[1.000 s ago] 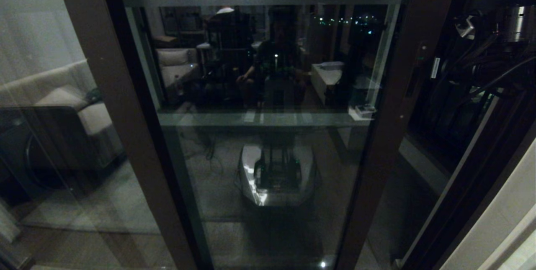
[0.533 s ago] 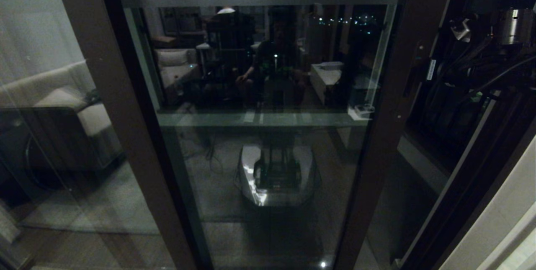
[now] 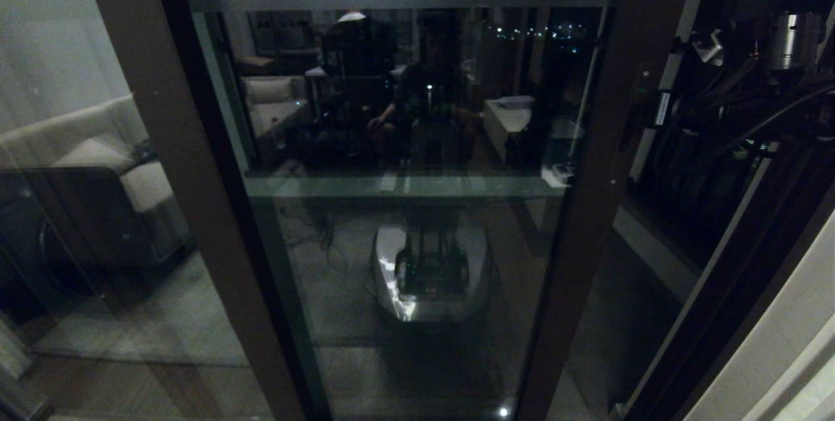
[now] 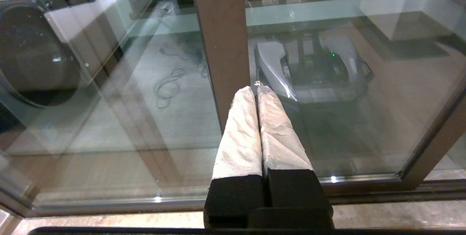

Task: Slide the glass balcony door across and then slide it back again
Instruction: Open the slid door

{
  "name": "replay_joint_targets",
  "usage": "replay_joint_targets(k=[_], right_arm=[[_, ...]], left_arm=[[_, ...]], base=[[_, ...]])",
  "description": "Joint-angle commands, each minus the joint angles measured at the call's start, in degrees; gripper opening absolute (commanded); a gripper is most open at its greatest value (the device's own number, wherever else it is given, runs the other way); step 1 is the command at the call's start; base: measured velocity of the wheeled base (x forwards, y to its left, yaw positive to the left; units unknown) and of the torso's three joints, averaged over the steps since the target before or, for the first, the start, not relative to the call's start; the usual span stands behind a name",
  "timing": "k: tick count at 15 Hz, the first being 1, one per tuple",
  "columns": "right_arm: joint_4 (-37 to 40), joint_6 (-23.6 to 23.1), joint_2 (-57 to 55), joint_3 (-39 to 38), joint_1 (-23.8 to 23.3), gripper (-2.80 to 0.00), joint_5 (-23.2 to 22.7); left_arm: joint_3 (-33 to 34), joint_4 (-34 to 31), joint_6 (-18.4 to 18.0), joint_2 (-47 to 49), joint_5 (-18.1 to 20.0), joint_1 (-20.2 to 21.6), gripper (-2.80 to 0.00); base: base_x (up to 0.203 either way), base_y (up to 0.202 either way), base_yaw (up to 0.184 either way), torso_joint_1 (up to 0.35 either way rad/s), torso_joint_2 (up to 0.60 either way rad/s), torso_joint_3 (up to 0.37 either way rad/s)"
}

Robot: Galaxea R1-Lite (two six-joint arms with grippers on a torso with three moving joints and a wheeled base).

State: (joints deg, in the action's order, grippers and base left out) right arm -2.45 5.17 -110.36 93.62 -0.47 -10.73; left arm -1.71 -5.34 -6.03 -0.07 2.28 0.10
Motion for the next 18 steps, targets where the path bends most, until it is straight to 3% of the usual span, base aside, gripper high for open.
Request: replay_joint_targets(k=[1,8,18], right_arm=[[-0.01,0.02,-0.14,-0.07,0.78,-2.8,0.0],[-1.33,0.1,-2.19,1.47,2.63,-2.8,0.16],[-4.93,2.44,-2.31,-0.5,6.83,-2.8,4.67]], left_arm=[[-0.05,-0.05,-0.03,-0.01,0.01,-0.01,-2.8],[-0.02,-0.02,-0.03,-0.01,0.01,-0.01,-2.8],[-0.05,-0.02,-0.03,-0.01,0.01,-0.01,-2.8]], base=[[0.0,0.0,0.0,0.0,0.0,0.0],[0.0,0.0,0.0,0.0,0.0,0.0],[0.0,0.0,0.0,0.0,0.0,0.0]])
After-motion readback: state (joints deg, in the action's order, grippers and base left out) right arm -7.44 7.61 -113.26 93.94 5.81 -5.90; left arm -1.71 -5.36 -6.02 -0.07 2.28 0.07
